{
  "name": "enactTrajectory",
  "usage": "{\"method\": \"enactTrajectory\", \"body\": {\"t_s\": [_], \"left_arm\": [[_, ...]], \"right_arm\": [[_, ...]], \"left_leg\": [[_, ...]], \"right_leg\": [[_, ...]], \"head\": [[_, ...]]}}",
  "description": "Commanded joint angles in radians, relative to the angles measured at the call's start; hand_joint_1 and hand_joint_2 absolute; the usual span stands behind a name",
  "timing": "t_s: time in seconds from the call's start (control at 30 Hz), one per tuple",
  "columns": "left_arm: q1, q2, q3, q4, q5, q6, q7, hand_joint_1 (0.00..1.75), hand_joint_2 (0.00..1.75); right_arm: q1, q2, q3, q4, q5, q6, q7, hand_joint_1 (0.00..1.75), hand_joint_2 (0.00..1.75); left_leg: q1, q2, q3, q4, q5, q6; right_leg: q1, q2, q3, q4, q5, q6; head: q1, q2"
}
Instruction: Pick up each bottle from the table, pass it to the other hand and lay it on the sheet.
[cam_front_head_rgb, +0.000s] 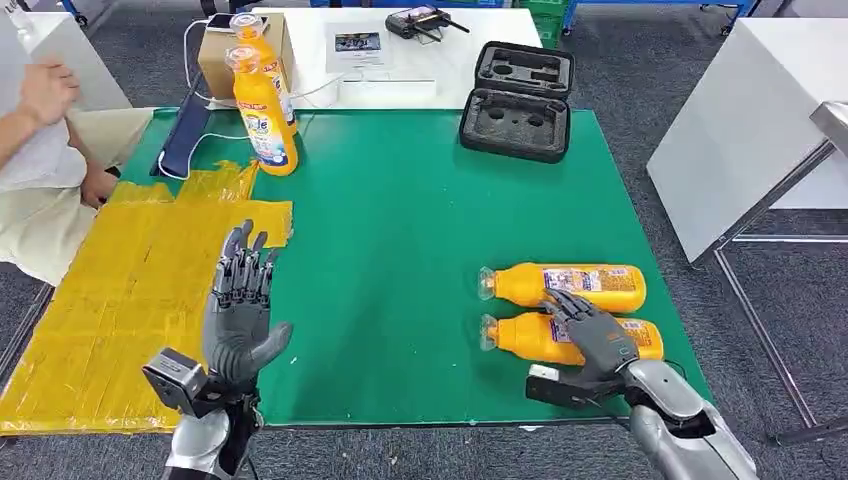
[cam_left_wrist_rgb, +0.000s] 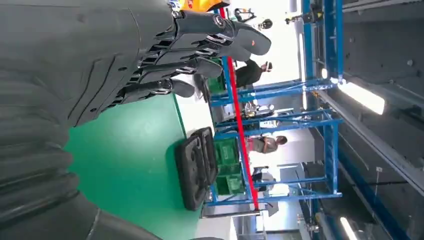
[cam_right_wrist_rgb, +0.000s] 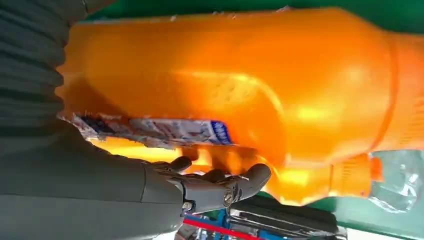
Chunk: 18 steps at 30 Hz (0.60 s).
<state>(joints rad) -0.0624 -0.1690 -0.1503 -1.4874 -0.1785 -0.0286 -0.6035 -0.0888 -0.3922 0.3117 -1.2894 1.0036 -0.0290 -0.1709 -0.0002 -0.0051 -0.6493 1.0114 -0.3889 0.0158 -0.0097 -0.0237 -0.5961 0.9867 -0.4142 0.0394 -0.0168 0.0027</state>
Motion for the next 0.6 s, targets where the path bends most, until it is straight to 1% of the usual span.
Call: {"method": "enactTrajectory", "body": {"t_s": [0.03,0.13,0.17,0.2,0.23,0.3,0.33,0.37,0.5,0.53,0.57,0.6], "left_arm": [[-0.049,0.010,-0.016,0.074,0.001,0.000,0.008,0.00,1.75],[-0.045,0.010,-0.013,0.074,0.002,0.001,0.009,0.00,1.75],[-0.043,0.009,-0.010,0.073,0.002,0.003,0.010,0.00,1.75],[-0.041,0.009,-0.008,0.074,0.003,0.004,0.010,0.00,1.75],[-0.041,0.009,-0.008,0.074,0.003,0.004,0.010,0.00,1.75],[-0.040,0.009,-0.008,0.074,0.003,0.004,0.010,0.00,1.75],[-0.040,0.009,-0.008,0.074,0.003,0.004,0.010,0.00,1.75],[-0.041,0.008,-0.008,0.075,0.003,0.004,0.010,0.00,1.75],[-0.044,0.009,-0.007,0.076,0.003,0.004,0.010,0.00,1.75],[-0.046,0.009,-0.007,0.076,0.003,0.004,0.010,0.00,1.75],[-0.049,0.010,-0.008,0.079,0.004,0.004,0.011,0.00,1.75],[-0.051,0.010,-0.009,0.082,0.005,0.003,0.012,0.00,1.75]], "right_arm": [[-0.049,0.001,-0.027,0.110,-0.017,0.023,-0.001,0.00,1.75],[-0.040,-0.019,-0.036,0.100,-0.021,0.026,-0.002,0.00,1.75],[-0.029,-0.025,-0.044,0.086,-0.023,0.028,0.000,0.00,1.75],[-0.022,-0.032,-0.048,0.081,-0.023,0.030,0.002,0.00,1.75],[-0.022,-0.032,-0.048,0.081,-0.023,0.030,0.002,0.00,1.75],[-0.020,-0.035,-0.050,0.081,-0.023,0.030,0.002,0.00,1.75],[-0.020,-0.035,-0.050,0.081,-0.023,0.030,0.002,0.00,1.75],[-0.016,-0.035,-0.049,0.072,-0.023,0.036,0.006,0.00,1.75],[0.010,-0.074,-0.068,0.059,-0.025,0.061,0.020,0.00,1.75],[0.013,-0.082,-0.070,0.061,-0.024,0.067,0.019,0.00,1.75],[0.020,-0.099,-0.067,0.059,-0.023,0.084,0.017,0.00,1.75],[0.027,-0.113,-0.071,0.055,-0.024,0.092,0.016,0.00,1.75]], "left_leg": [[0.000,0.000,0.004,-0.001,-0.001,-0.001],[0.000,0.000,0.004,-0.001,-0.001,0.000],[0.000,0.000,0.006,-0.001,-0.002,-0.001],[0.000,0.000,0.004,-0.001,-0.001,-0.001],[0.000,-0.001,0.006,-0.001,-0.002,-0.001],[-0.001,-0.001,0.004,-0.001,-0.001,0.000],[-0.001,0.000,0.007,-0.001,-0.002,-0.001],[-0.001,0.000,0.005,-0.001,-0.001,-0.001],[-0.001,-0.001,0.007,-0.001,-0.002,-0.001],[-0.001,-0.002,0.004,-0.001,-0.001,-0.001],[-0.001,-0.002,0.006,-0.001,-0.002,-0.001],[-0.001,-0.003,0.004,-0.001,-0.001,-0.001]], "right_leg": [[0.000,0.001,0.005,-0.001,-0.001,-0.001],[0.000,0.001,0.004,-0.001,-0.001,-0.001],[-0.001,0.001,0.007,-0.002,-0.002,-0.001],[0.000,0.001,0.004,-0.001,-0.001,-0.001],[0.000,0.001,0.007,-0.002,-0.002,-0.001],[-0.001,0.000,0.004,-0.001,-0.001,-0.001],[-0.001,0.001,0.007,-0.002,-0.002,-0.001],[-0.001,0.001,0.006,-0.002,-0.001,-0.001],[-0.001,0.000,0.007,-0.002,-0.002,-0.001],[-0.001,-0.001,0.005,-0.001,-0.002,-0.001],[-0.001,-0.001,0.007,-0.001,-0.003,-0.001],[-0.001,-0.002,0.005,-0.001,-0.002,-0.001]], "head": [[0.000,0.000],[0.000,0.000],[0.000,0.000],[0.000,0.000],[0.000,0.000],[0.000,0.000],[0.000,0.000],[0.000,0.000],[0.000,0.000],[0.000,0.000],[0.000,0.000],[0.000,0.000]]}}
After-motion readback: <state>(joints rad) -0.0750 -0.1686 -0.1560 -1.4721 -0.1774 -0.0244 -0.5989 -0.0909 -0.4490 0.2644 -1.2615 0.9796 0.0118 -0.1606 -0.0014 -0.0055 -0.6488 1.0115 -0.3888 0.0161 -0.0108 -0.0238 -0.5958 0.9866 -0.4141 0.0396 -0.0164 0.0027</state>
